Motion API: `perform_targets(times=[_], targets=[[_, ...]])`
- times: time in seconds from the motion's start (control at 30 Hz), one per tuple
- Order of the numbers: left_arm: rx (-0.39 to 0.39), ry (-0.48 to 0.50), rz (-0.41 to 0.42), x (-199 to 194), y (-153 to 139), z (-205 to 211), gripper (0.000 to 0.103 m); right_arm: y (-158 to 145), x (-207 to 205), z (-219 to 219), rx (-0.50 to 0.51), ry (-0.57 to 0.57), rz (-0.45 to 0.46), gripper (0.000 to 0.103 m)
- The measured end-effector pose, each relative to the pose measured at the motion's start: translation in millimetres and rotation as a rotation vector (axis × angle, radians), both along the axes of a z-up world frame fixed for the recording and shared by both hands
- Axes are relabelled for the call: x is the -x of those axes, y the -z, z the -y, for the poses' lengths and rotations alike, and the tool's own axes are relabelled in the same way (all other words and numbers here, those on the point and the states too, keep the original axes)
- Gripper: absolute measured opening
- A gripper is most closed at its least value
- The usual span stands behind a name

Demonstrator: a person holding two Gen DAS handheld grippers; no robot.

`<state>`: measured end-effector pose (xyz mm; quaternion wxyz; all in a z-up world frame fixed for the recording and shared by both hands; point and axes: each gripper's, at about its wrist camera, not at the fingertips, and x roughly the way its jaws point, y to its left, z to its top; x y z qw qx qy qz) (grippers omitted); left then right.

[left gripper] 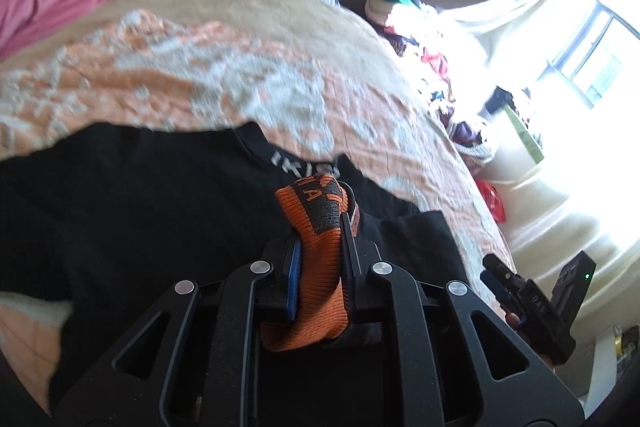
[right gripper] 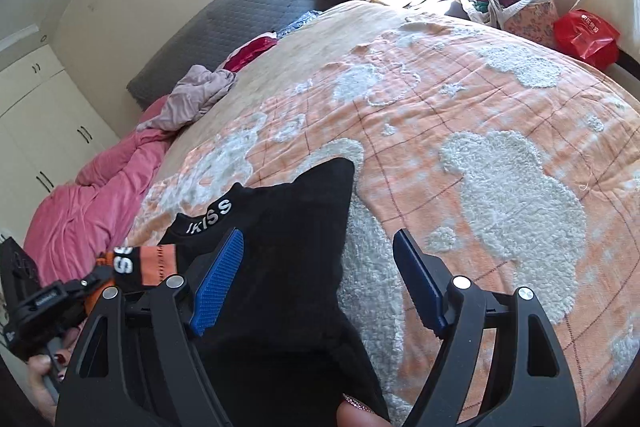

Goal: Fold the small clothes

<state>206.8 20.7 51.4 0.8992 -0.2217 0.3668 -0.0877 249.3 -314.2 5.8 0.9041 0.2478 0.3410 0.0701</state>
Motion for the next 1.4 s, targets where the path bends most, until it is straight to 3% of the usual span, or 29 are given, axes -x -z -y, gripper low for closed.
perform_targets(times=[0.13,0.6,1.0,1.17,1.27,1.4], targets=[[-0.008,-0.028,0.009,3.7,-9.0,-13.4,0.008,0.8,-0.8,-4.3,0.021,-0.01,-0.007,0.076],[-0.006,-0.067,-0.04,11.7,10.8,-25.9,0.009,1.4,-2.0,-36.7,0.152,-0.072,-0.002,0.076],[-0.028,-0.075,-0.018,21.2,2.0,-28.4,0.009,3.0,0.9,-75.1,0.254,-0.175,0.022,0.076],[-0.065,-0.051,-0.041,16.1,9.2,-20.4,0.01,4.5,1.7,-84.1,0.277,-0.204,0.025,0.076],[-0.094,-0.031,-0.071,12.3,20.1,-15.7,0.019,5.4,2.4,-90.1,0.289,-0.225,0.025,0.076],[-0.161,0.012,-0.117,8.8,36.7,-6.9,0.022,6.5,4.2,-98.3,0.304,-0.254,0.028,0.076]])
